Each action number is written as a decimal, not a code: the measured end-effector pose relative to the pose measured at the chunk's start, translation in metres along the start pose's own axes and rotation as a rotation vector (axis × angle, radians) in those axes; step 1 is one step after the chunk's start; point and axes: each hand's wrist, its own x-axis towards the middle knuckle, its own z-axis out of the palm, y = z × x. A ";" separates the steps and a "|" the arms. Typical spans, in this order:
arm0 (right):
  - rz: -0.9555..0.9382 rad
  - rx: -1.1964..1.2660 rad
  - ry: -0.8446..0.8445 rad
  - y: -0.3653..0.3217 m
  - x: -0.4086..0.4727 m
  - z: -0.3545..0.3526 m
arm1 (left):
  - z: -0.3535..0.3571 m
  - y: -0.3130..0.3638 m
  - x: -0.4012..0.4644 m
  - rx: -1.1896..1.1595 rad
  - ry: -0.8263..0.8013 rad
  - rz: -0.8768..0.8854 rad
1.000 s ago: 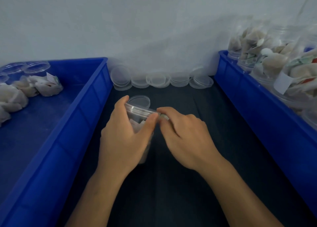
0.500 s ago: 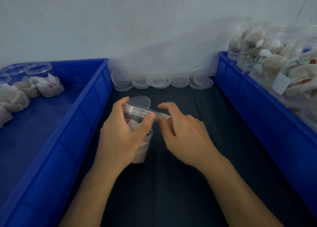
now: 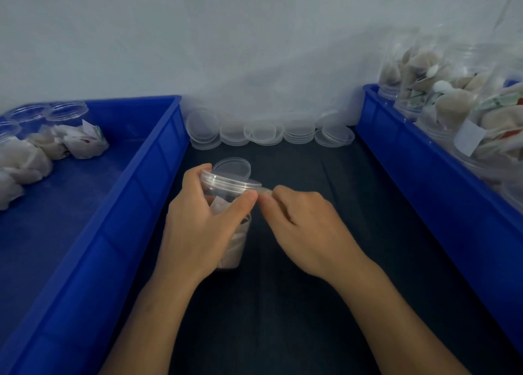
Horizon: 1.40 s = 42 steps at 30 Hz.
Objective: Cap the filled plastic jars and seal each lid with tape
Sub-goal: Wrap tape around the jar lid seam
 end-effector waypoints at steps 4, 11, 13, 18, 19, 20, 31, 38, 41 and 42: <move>0.023 0.007 -0.070 0.000 0.001 -0.004 | -0.002 0.001 -0.001 -0.039 -0.036 0.016; 0.099 -0.003 -0.171 0.002 0.003 -0.011 | 0.002 0.003 -0.004 0.031 -0.007 0.059; 0.115 0.007 -0.158 0.003 0.003 -0.011 | 0.004 0.005 -0.005 0.074 0.029 0.080; 0.096 0.067 -0.037 0.000 0.003 -0.010 | 0.005 0.004 -0.006 0.089 0.080 0.090; 0.080 0.059 -0.012 -0.001 0.003 -0.010 | 0.004 0.005 -0.007 0.086 0.089 0.092; 0.064 0.039 0.011 -0.002 0.002 -0.011 | 0.004 0.006 -0.008 0.085 0.100 0.097; -0.036 0.108 0.159 -0.003 0.000 -0.011 | 0.003 0.009 -0.008 -0.052 0.053 0.017; 0.027 0.467 0.066 -0.001 0.000 -0.022 | -0.004 0.005 -0.005 -0.421 -0.236 -0.269; 0.169 0.822 0.246 0.008 0.005 -0.037 | -0.015 0.005 -0.001 -0.877 -0.357 -0.503; 0.226 1.020 0.327 0.014 0.007 -0.047 | -0.020 0.002 0.001 -1.033 -0.347 -0.566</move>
